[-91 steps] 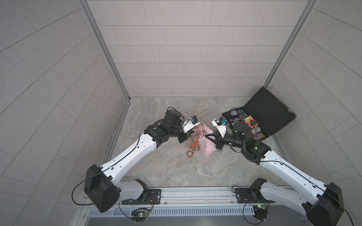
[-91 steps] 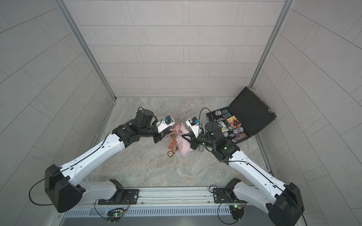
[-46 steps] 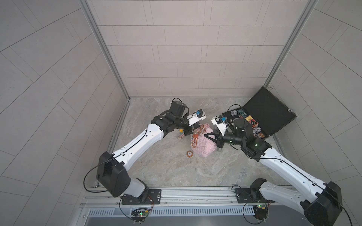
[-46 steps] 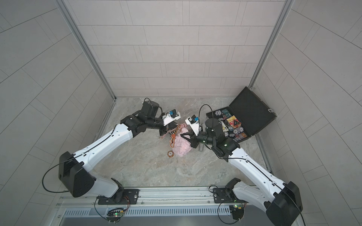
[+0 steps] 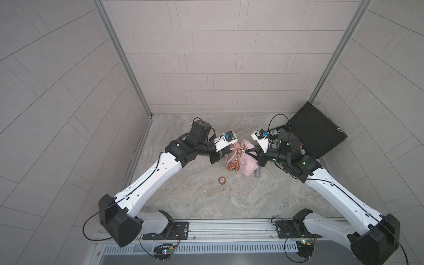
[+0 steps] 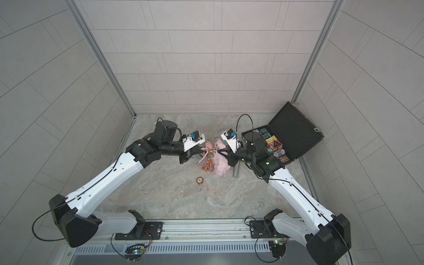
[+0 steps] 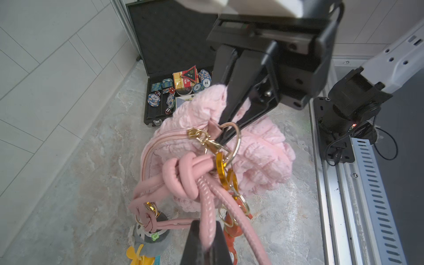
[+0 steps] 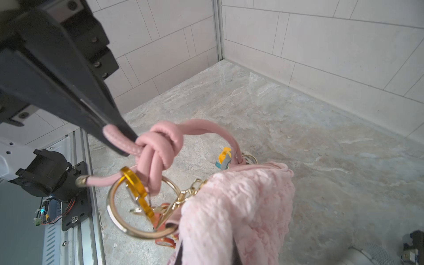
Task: Remove the decoration from the bag
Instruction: Adjust the bag.
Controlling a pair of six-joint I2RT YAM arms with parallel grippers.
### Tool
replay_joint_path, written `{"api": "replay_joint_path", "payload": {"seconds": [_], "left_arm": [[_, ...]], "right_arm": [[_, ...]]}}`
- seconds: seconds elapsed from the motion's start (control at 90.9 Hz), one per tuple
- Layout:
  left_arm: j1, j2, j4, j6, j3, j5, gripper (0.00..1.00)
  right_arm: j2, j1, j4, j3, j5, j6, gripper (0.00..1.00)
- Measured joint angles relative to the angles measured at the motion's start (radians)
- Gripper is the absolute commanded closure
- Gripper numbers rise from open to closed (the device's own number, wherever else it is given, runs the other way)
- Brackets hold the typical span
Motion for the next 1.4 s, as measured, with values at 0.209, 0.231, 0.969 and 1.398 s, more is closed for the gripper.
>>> {"api": "replay_joint_path", "payload": {"seconds": [0.209,0.231,0.969,1.398], "left_arm": [[0.006,-0.057,-0.047,-0.013,-0.006,-0.026,1.0],[0.008,-0.064,-0.051,-0.016,-0.008,-0.032,1.0],[0.071,-0.013,-0.012,-0.027,-0.046,0.074,0.87],[0.048,0.052,-0.014,0.04,-0.045,0.136,0.69]], "right_arm": [[0.147,0.001,0.096,0.084,-0.13,0.015,0.89],[0.159,0.003,0.1,0.089,-0.142,0.017,0.89],[0.146,0.049,0.064,0.097,-0.334,0.1,1.0],[0.138,0.047,0.023,0.096,-0.373,0.082,1.0]]}}
